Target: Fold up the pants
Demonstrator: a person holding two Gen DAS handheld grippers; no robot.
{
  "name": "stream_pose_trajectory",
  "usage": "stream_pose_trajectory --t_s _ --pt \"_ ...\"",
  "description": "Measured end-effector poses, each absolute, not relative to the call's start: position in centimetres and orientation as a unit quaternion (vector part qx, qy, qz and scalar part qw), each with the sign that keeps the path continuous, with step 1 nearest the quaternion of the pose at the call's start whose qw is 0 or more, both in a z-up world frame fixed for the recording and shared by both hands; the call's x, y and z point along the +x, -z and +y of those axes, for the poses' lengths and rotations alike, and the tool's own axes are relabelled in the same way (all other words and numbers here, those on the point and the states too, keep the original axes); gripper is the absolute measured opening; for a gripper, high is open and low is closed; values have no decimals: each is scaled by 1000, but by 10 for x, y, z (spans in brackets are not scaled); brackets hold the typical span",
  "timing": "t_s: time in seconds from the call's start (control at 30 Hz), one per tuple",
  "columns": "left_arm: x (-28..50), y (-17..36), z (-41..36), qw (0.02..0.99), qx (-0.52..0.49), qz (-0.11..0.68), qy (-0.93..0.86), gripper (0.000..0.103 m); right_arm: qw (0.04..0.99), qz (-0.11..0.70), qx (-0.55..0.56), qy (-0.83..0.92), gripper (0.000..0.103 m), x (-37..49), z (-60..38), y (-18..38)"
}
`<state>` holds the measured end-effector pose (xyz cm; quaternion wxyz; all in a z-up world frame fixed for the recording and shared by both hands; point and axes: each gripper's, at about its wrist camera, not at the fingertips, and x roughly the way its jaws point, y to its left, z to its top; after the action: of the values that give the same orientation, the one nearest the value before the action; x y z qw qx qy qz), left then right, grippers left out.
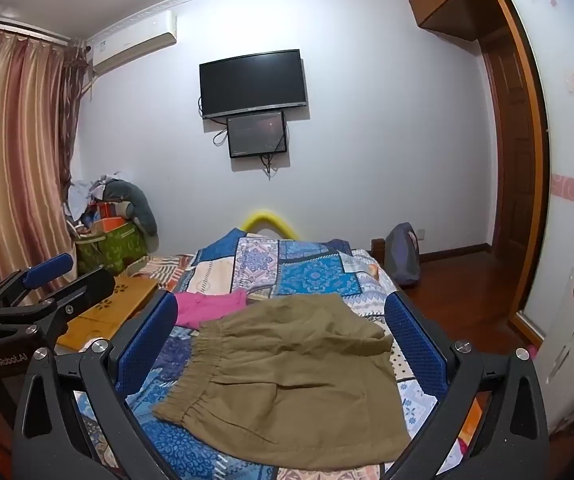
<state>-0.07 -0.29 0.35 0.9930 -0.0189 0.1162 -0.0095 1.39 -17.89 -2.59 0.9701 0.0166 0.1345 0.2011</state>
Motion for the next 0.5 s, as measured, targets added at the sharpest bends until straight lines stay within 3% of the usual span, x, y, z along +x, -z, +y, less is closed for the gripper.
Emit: stream_pose_trajectory --t_s 0.5 --pt "-1 -7 -4 993 -20 116 9 103 971 137 27 -196 103 12 -183 24"
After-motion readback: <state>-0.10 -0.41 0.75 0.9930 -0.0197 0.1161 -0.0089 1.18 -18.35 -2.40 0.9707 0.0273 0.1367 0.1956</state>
